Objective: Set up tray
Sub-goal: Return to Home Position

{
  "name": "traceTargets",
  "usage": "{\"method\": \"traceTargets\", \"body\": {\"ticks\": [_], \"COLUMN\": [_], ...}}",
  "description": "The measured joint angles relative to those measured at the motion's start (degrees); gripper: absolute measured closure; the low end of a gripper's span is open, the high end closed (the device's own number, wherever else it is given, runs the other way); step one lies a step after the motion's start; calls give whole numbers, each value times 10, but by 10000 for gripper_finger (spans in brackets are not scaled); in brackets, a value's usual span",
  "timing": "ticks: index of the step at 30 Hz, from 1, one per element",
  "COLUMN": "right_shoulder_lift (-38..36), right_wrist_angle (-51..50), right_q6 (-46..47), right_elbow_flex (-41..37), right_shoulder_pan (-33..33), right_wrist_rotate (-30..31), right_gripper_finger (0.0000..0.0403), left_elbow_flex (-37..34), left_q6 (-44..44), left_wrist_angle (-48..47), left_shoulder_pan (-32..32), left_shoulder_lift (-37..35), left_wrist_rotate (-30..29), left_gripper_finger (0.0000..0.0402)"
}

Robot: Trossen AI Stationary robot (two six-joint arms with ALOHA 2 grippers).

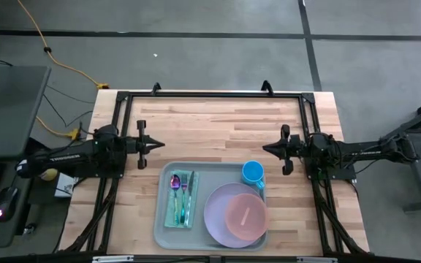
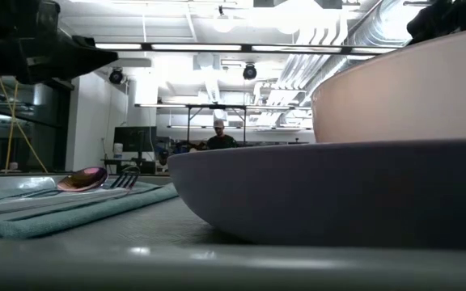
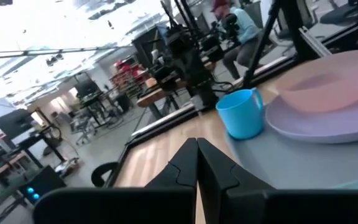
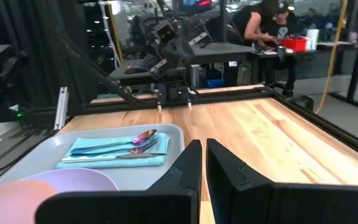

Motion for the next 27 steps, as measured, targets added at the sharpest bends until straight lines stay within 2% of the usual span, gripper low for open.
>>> {"method": "traceTargets", "body": {"ticks": [5, 10, 18, 27], "right_shoulder_lift": [0, 0, 0, 0], "right_wrist_angle": [-13, -20, -19, -19], "right_q6": [35, 37, 38, 38], "right_elbow_flex": [0, 0, 0, 0], "right_shoulder_pan": [0, 0, 0, 0], "right_wrist_rotate": [25, 41, 42, 42], "right_gripper_finger": [402, 402, 402, 402], "left_elbow_flex": [-19, -22, -23, -23], "left_q6": [-4, -9, -4, -3], "left_wrist_angle": [0, -58, -138, -134], "left_shoulder_pan": [-46, -74, -78, -78], "left_shoulder_lift": [1, 1, 1, 1], "left_wrist_rotate": [-35, -39, -44, -50], "left_gripper_finger": [367, 362, 355, 355]}}
